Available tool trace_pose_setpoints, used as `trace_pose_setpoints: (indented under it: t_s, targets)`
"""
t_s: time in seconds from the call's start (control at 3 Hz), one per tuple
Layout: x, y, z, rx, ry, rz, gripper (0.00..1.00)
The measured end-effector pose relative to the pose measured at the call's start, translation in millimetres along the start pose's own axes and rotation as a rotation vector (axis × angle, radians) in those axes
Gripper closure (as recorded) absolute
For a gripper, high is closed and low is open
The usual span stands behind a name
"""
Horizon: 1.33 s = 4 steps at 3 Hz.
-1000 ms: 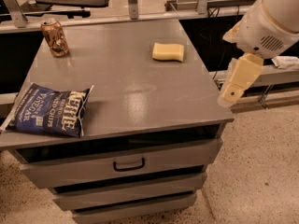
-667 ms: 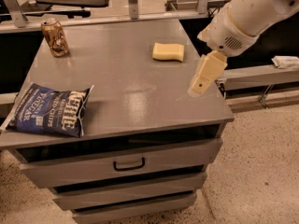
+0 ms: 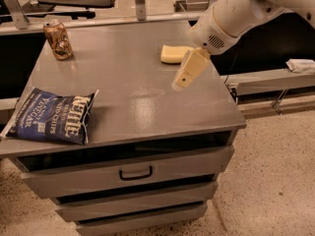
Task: Knock orange can over
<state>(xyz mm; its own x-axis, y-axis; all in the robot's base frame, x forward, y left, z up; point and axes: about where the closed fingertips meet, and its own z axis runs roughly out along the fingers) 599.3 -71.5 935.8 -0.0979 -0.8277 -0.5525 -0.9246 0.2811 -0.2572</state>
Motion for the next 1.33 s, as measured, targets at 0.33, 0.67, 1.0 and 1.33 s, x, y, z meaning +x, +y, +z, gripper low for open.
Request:
trace_pose_setpoints:
  t_s: [0.33,0.67,1.0,1.33]
  targets:
    - [-23,-15,27,-0.004,-0.061,-0.005,0.0]
    - [-74,-48,82,-0.001,-0.191,-0.023,0.0]
    - [-124,-78,131,0.008,-0.309,-0.035,0.0]
    - [-173,-96,179,0.017,-0.41,-0.033,0.0]
